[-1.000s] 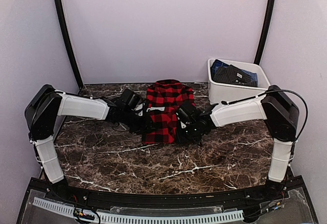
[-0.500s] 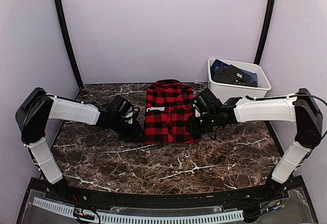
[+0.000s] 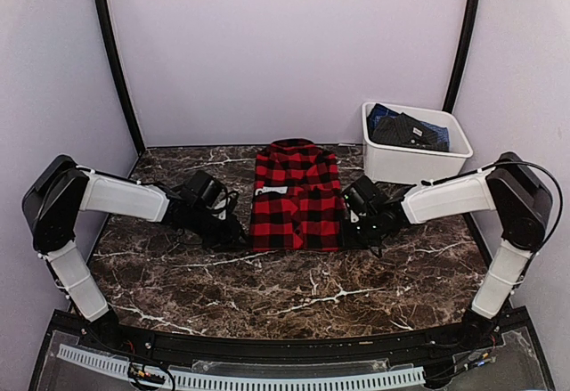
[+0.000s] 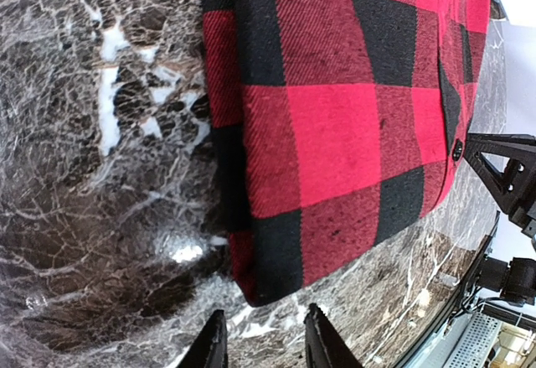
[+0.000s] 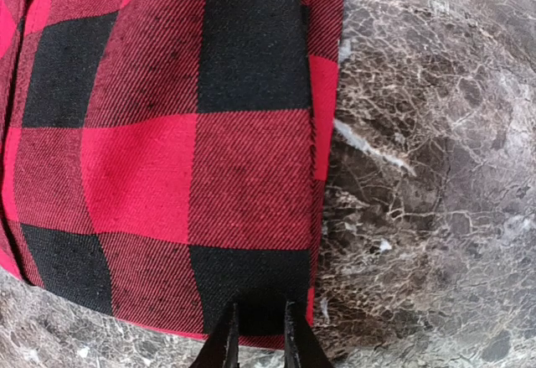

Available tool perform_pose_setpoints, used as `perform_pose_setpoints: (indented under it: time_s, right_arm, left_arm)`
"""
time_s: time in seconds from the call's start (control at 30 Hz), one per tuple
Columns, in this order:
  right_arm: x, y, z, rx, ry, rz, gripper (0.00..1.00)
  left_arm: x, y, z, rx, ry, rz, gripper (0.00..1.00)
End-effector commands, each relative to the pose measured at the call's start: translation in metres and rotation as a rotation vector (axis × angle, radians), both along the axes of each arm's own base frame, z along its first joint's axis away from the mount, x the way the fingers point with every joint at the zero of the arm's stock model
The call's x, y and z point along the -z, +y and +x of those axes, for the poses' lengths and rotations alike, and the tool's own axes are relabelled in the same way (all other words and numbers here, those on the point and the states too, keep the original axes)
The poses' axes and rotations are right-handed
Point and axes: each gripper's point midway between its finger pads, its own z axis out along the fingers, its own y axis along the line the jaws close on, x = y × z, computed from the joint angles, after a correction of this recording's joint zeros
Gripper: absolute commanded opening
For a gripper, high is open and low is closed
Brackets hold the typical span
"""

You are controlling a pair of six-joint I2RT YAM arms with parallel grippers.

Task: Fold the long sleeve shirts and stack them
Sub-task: Pick up the 2/3-rectangle-folded shirt from the center of the board.

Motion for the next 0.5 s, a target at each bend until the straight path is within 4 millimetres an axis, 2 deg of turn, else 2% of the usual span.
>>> perform_pose_setpoints:
  time_s: [0.0, 0.13, 0.27, 0.47]
  right_arm:
    - [0.011, -0.016, -0.012, 0.031, 0.031, -0.025, 0.17]
    - [-0.001, -0.016, -0.012, 0.029, 0.001, 0.003, 0.2]
    - [-0.009, -0.013, -0.01, 0.022, -0.017, 0.018, 0.29]
    - [-0.009, -0.01, -0.007, 0.017, -0.021, 0.039, 0.31]
  left_arm:
    - [-0.012, -0.003, 0.001, 0.02, -0.041, -0.044, 0.31]
    - [-0.009, -0.004, 0.001, 0.026, -0.047, -0.054, 0.33]
    - [0.0, -0.003, -0.001, 0.035, -0.039, -0.041, 0.34]
    - [0.01, -0.004, -0.001, 0.031, -0.029, -0.016, 0.34]
